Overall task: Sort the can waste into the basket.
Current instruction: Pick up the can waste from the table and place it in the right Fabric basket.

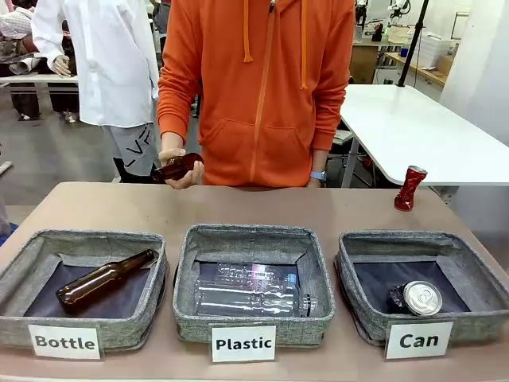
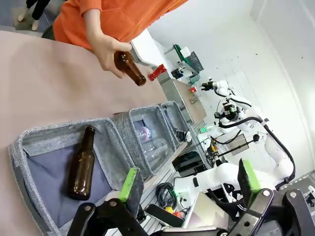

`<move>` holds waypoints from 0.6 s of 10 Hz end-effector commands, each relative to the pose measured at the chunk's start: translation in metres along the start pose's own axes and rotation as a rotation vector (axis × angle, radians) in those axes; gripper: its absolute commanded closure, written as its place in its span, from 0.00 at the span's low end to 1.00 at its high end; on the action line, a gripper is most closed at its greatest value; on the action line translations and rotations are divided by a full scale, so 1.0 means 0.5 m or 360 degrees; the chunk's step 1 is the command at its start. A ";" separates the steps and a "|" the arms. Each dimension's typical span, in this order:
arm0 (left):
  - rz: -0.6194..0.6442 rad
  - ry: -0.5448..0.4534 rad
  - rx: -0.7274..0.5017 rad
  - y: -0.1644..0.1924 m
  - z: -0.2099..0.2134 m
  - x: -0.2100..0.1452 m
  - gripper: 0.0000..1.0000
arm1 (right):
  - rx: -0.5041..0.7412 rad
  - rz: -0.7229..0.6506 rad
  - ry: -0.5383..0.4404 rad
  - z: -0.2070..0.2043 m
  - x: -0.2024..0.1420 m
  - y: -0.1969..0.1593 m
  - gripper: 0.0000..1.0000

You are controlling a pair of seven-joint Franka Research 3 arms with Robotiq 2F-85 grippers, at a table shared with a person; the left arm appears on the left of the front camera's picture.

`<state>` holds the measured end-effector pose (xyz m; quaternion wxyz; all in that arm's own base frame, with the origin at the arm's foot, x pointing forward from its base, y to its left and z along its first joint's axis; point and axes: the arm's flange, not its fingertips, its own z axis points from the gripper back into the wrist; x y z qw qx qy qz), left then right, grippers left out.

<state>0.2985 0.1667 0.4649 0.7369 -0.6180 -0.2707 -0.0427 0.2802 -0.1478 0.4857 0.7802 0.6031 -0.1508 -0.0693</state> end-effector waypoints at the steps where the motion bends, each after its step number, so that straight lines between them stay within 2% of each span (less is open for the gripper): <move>1: 0.0018 -0.0024 -0.0026 -0.002 -0.002 -0.007 0.00 | -0.0016 0.0029 0.0017 0.003 -0.004 0.003 0.00; 5: 0.0010 -0.0008 0.0000 0.003 0.002 -0.004 0.00 | -0.0016 0.0029 0.0017 0.003 -0.004 0.003 0.00; 6: 0.0196 0.0082 0.0064 0.009 -0.012 0.020 0.00 | 0.0000 0.0000 0.0000 0.000 0.000 0.000 0.00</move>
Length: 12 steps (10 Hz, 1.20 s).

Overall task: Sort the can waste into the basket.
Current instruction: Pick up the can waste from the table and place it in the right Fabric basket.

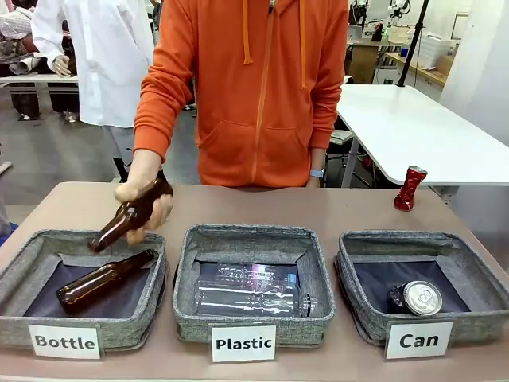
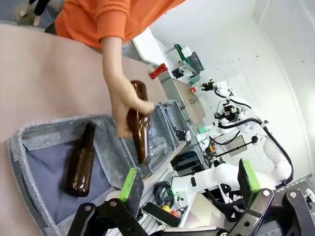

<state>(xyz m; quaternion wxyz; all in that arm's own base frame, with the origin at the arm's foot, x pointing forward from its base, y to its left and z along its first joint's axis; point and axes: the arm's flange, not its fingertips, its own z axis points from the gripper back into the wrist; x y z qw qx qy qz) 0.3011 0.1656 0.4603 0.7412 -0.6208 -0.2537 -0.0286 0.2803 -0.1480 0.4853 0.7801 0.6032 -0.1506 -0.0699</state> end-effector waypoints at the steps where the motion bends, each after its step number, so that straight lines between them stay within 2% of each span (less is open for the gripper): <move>1: 0.0267 0.0139 0.0176 -0.013 0.040 0.039 0.00 | -0.0240 0.0074 -0.0054 -0.007 0.017 0.002 0.00; 2: 0.0359 0.0062 0.0311 -0.019 0.115 0.050 0.00 | -0.0356 0.0223 -0.0039 -0.008 0.068 -0.014 0.00; 3: 0.0402 0.0043 0.0344 -0.020 0.184 0.040 0.00 | -0.0573 0.0424 -0.0068 -0.015 0.129 -0.043 0.00; 4: 0.0454 0.0051 0.0372 -0.006 0.235 0.012 0.00 | -0.0614 0.0883 -0.0019 -0.024 0.191 -0.080 0.00; 5: 0.0475 0.0061 0.0420 0.010 0.267 -0.011 0.00 | -0.0616 0.1074 -0.0150 -0.029 0.245 -0.108 0.00; 6: 0.0520 0.0037 0.0394 0.024 0.297 -0.020 0.00 | -0.0698 0.1094 -0.0201 -0.049 0.283 -0.134 0.00; 7: 0.0560 -0.0007 0.0332 0.030 0.321 -0.016 0.00 | -0.0812 0.1034 -0.0138 -0.080 0.299 -0.150 0.00; 8: 0.0554 -0.0044 0.0285 0.035 0.330 -0.006 0.00 | -0.0985 0.0768 -0.0093 -0.087 0.302 -0.143 0.00; 9: 0.0544 -0.0080 0.0252 0.039 0.328 0.003 0.00 | -0.0778 0.1025 -0.0044 -0.056 0.278 -0.131 0.00; 10: 0.0554 -0.0043 0.0212 0.045 0.317 0.003 0.00 | -0.0778 0.1025 -0.0044 -0.056 0.278 -0.131 0.00; 11: 0.0567 0.0006 0.0163 0.051 0.287 0.011 0.00 | -0.0888 0.0980 -0.0058 -0.074 0.302 -0.166 0.00; 12: 0.0553 0.0019 0.0144 0.055 0.242 0.011 0.00 | -0.0902 0.1212 0.0114 -0.094 0.310 -0.188 0.00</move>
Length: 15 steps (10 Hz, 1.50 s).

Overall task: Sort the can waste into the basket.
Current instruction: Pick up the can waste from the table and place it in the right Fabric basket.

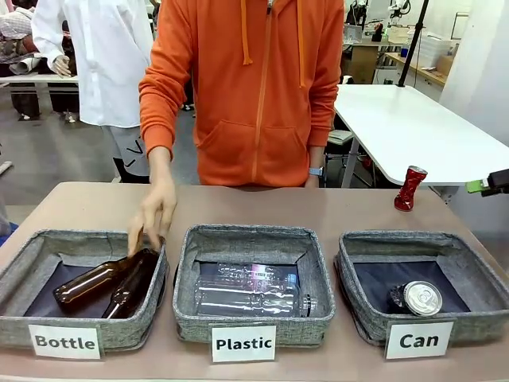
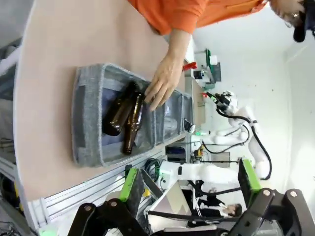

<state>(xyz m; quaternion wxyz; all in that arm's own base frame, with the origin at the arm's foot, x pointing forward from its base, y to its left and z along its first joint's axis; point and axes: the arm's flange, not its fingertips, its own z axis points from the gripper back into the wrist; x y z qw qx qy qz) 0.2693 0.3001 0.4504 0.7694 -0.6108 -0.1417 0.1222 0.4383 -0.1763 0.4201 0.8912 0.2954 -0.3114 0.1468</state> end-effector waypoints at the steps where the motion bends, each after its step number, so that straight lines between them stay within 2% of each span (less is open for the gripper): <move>1: -0.0033 0.0152 -0.0073 -0.013 -0.098 0.007 0.00 | 0.0012 0.0361 -0.0043 -0.051 -0.002 -0.057 0.00; 2: -0.0043 0.0214 -0.0052 -0.024 -0.159 0.014 0.00 | 0.0023 0.0391 -0.0151 -0.065 -0.006 -0.087 0.00; 3: -0.0040 0.0317 -0.0060 -0.029 -0.218 0.015 0.00 | -0.0058 0.0388 -0.0225 -0.081 -0.011 -0.116 0.00; 4: -0.0063 0.0372 -0.0068 -0.033 -0.275 0.008 0.00 | -0.0019 0.0439 -0.0297 -0.105 -0.015 -0.136 0.00; 5: -0.0074 0.0475 -0.0073 -0.029 -0.338 -0.017 0.00 | -0.0056 0.0471 -0.0376 -0.132 -0.015 -0.163 0.00; 8: -0.0063 0.0670 -0.0008 0.039 -0.469 -0.120 0.00 | -0.0023 0.0560 -0.0416 -0.206 -0.023 -0.237 0.00; 9: -0.0036 0.0654 0.0012 0.063 -0.492 -0.134 0.00 | -0.0083 0.0546 -0.0427 -0.226 -0.017 -0.254 0.00; 10: -0.0050 0.0652 -0.0025 0.023 -0.455 -0.086 0.00 | -0.0082 0.0531 -0.0455 -0.248 -0.004 -0.258 0.00; 13: -0.0050 0.0652 -0.0025 0.023 -0.455 -0.086 0.00 | -0.0088 0.0464 -0.0517 -0.306 0.010 -0.273 0.00; 15: -0.0050 0.0652 -0.0025 0.023 -0.455 -0.086 0.00 | -0.0067 0.0450 -0.0482 -0.342 0.026 -0.277 0.00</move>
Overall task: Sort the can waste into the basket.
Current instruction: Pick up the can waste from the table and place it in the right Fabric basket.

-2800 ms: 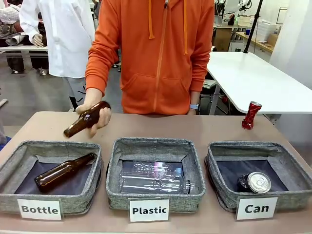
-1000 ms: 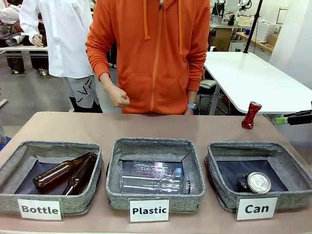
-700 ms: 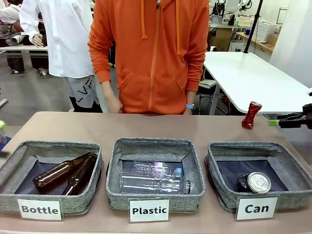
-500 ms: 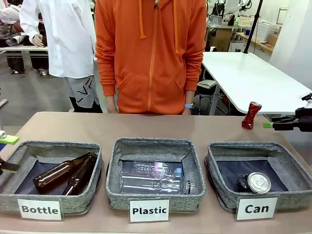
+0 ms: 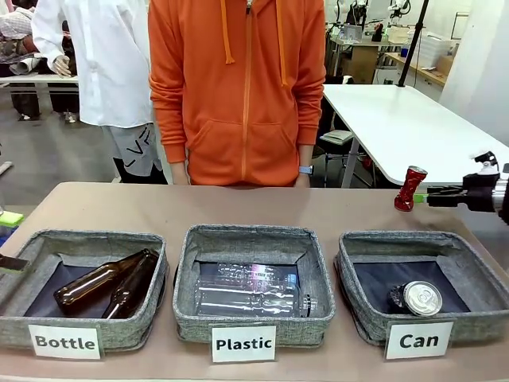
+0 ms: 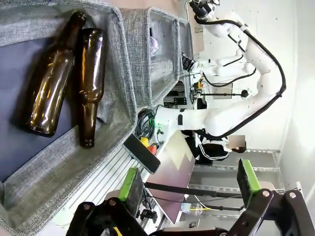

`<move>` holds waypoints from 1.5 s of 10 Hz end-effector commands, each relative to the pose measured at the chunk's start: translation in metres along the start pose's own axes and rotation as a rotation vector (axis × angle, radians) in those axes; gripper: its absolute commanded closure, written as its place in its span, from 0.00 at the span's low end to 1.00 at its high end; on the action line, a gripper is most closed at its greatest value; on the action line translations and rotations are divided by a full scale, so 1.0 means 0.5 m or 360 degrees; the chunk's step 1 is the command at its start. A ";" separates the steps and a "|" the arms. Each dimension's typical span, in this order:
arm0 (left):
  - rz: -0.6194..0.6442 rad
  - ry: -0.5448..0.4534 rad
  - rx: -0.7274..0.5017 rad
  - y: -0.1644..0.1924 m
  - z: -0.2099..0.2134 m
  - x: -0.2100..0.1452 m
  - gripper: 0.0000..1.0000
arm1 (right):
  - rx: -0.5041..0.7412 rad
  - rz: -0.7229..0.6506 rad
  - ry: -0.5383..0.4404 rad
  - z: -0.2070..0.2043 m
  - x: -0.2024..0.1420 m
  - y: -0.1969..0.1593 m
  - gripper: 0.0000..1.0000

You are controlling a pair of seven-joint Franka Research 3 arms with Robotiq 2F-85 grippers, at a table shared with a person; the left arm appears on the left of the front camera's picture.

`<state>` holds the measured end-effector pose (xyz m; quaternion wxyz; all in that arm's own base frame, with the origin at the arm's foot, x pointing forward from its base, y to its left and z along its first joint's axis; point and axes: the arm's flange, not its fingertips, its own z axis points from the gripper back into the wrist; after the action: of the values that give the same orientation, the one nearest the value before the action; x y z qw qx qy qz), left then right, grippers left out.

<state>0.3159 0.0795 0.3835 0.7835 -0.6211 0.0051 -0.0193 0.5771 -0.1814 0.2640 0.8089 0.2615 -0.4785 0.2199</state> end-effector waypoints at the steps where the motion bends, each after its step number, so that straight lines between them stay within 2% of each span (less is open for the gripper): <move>1: 0.0008 0.0002 -0.0023 -0.008 0.005 -0.007 0.00 | -0.0038 0.0012 0.0000 -0.038 0.014 -0.010 0.00; 6: 0.0008 0.0002 -0.0023 -0.008 0.005 -0.007 0.00 | -0.0096 -0.0011 -0.0085 -0.083 0.009 -0.013 0.00; 9: 0.0008 0.0002 -0.0023 -0.008 0.005 -0.007 0.00 | -0.0214 -0.0028 -0.0248 -0.096 0.013 -0.021 0.00; 14: 0.0008 0.0002 -0.0023 -0.008 0.005 -0.007 0.00 | -0.0269 -0.0026 -0.0299 -0.111 0.014 -0.024 0.00; 15: 0.0008 0.0002 -0.0023 -0.008 0.005 -0.007 0.00 | -0.0281 -0.0004 -0.0277 -0.110 0.012 -0.024 0.39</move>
<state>0.3159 0.0795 0.3835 0.7834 -0.6212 0.0052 -0.0194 0.6167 -0.1584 0.2471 0.7837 0.2399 -0.5539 0.1466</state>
